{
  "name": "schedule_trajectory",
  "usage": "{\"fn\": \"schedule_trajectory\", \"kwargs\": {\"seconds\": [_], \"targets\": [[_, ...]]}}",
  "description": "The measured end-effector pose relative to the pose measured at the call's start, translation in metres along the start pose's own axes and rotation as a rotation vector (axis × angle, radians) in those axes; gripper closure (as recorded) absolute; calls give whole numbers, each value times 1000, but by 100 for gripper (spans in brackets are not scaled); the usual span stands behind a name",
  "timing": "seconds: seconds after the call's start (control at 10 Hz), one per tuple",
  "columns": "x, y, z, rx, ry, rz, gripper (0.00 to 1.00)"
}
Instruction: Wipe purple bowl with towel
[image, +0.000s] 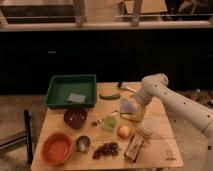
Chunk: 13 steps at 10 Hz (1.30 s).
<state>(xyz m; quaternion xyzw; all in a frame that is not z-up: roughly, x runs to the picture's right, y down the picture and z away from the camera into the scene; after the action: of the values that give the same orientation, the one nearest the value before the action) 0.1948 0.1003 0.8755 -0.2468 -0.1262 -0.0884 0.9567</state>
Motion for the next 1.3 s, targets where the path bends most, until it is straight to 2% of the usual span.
{"fn": "schedule_trajectory", "kwargs": {"seconds": [0.2,0.6,1.0,1.3], "targets": [[-10,-5,-6,29,-1,-112,20],[-20,-15,-4,53,38,-250,20],[-28,-26,1,60,77,-384,20],[-30,-32,8,54,86,-466,20]]}}
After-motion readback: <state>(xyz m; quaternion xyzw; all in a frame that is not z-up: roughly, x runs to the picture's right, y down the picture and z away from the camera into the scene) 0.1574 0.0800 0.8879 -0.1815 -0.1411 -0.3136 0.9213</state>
